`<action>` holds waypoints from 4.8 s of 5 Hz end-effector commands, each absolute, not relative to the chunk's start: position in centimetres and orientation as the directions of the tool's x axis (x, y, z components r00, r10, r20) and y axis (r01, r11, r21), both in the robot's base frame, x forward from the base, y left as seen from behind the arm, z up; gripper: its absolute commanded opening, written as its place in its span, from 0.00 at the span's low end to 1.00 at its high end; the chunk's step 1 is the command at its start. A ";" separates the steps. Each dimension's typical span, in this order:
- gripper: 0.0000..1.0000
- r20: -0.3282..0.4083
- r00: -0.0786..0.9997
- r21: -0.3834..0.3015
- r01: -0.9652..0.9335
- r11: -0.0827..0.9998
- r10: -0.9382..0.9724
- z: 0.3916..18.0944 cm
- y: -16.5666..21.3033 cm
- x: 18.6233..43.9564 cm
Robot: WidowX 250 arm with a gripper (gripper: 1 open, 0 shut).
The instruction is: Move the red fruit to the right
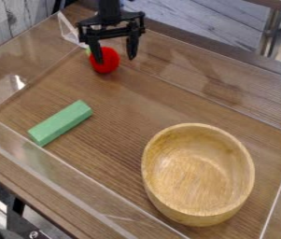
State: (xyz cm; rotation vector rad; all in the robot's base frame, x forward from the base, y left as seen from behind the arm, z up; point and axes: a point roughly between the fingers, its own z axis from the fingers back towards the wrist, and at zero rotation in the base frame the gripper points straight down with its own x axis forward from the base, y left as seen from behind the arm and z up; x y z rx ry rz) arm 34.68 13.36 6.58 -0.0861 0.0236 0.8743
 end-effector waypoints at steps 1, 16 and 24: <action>1.00 0.000 0.536 -0.093 -0.841 0.533 0.844 8.1 14.6 35.4; 0.00 -0.011 0.536 -0.096 -0.841 0.533 0.844 13.0 8.8 37.3; 1.00 -0.087 0.762 -0.009 -0.644 0.765 0.641 10.6 -6.6 34.9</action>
